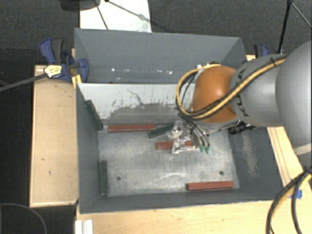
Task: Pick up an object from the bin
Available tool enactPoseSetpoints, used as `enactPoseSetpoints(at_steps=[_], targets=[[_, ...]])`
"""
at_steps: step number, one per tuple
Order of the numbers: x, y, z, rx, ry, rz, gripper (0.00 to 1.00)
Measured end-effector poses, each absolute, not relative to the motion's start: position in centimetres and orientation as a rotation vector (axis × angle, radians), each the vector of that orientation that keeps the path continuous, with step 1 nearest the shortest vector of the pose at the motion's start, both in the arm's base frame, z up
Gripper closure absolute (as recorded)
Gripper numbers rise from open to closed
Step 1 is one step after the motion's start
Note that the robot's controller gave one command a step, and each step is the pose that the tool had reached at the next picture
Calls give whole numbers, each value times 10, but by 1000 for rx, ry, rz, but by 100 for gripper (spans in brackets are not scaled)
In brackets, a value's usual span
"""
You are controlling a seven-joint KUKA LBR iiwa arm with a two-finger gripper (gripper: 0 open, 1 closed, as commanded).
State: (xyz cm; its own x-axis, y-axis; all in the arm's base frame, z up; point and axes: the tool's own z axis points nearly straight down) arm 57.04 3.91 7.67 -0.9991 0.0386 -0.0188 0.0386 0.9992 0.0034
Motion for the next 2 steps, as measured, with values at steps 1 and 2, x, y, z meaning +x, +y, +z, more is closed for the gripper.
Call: enactPoseSetpoints(at_steps=[1,2], targets=[[570,39,77,61,3122,5,100],[573,43,214,14,3139,1,100]])
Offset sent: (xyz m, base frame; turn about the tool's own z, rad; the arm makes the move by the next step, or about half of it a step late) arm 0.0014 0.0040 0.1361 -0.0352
